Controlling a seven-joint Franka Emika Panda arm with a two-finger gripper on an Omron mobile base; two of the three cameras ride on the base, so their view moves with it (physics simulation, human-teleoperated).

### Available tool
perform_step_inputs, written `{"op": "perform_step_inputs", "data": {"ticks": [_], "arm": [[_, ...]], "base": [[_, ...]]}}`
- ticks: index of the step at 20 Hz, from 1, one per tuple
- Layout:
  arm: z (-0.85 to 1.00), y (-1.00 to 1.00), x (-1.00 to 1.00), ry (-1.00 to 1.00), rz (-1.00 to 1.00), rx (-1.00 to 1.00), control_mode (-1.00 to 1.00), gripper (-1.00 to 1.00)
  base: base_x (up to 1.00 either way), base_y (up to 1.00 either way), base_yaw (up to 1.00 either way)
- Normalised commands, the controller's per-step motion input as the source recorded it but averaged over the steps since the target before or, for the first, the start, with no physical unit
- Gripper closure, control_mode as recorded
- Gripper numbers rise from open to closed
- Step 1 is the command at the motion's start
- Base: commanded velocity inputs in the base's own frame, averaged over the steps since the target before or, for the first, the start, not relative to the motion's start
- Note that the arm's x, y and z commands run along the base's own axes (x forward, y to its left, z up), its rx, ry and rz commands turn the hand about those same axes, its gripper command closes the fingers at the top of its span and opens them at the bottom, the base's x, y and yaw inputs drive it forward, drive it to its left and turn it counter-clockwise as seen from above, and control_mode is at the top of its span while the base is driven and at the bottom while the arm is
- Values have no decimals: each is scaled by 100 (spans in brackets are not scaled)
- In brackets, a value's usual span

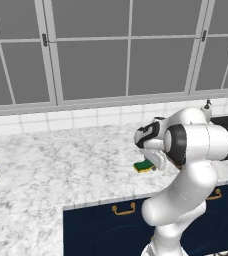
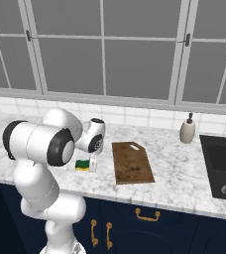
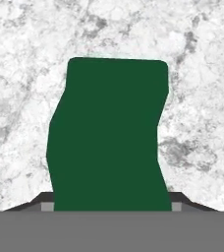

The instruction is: Pick up the sponge from the counter and clean the cutting board by briefly scrubbing or pressing down on the cutting board. Once finished, release the sponge.

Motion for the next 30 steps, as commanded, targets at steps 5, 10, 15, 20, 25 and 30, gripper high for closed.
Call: {"op": "perform_step_inputs", "data": {"ticks": [5,10,15,20,25,30], "arm": [[3,2,-15,0,0,0,-100,-100],[45,-7,-23,0,0,0,-100,-100],[65,-13,-24,-6,0,0,-100,-100],[55,-7,-23,-5,0,0,-100,-100],[45,3,-44,-7,0,0,-100,-100],[57,48,-42,-2,-6,-1,-100,-100]], "base": [[0,0,0],[0,0,0],[0,0,0],[0,0,0],[0,0,0],[0,0,0]]}}
